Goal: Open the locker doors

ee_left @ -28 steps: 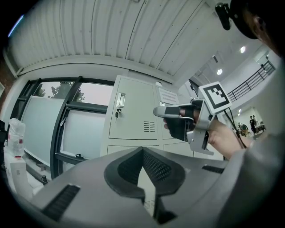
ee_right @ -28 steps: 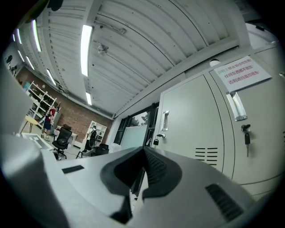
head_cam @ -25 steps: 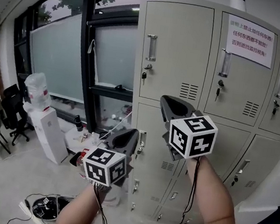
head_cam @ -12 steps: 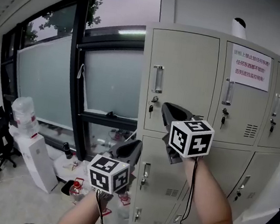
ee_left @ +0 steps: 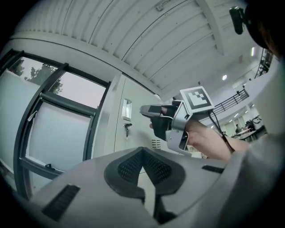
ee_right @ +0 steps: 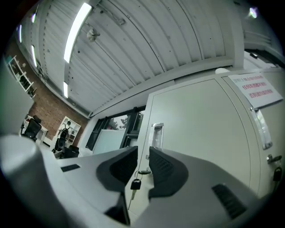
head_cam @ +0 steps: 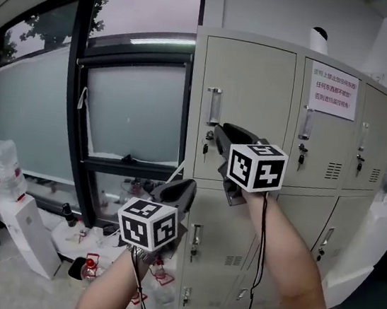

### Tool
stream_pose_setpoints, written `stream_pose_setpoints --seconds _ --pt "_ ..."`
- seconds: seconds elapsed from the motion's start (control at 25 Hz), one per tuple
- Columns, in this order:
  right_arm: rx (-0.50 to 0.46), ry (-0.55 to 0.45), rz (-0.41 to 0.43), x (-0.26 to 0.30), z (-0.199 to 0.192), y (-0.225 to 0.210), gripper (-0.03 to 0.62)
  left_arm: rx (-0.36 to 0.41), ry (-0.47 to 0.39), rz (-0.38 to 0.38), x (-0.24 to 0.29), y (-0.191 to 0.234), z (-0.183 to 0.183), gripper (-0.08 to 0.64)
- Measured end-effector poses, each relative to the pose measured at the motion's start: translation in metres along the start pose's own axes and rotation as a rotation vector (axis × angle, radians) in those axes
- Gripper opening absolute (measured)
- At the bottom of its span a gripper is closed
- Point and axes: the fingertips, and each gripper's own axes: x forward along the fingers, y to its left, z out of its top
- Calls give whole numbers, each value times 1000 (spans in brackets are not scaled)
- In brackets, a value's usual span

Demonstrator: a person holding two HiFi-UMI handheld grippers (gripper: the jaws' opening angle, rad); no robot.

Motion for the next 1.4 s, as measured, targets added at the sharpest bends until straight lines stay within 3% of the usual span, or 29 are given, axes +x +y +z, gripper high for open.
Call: stream_pose_setpoints --seconds 0.28,0.48,0.92,1.4 --pt "-48 40 -20 38 1 6 115 9 28 -33 4 20 0 -2" --pt "-49 42 -71 61 0 1 140 15 28 -48 6 34 2 -2" --pt "-145 76 -199 90 -7 -6 160 -8 42 -75 4 56 -9 -2" --pt "-67 94 -232 87 -8 -8 115 -25 46 -93 -4 55 -14 -2"
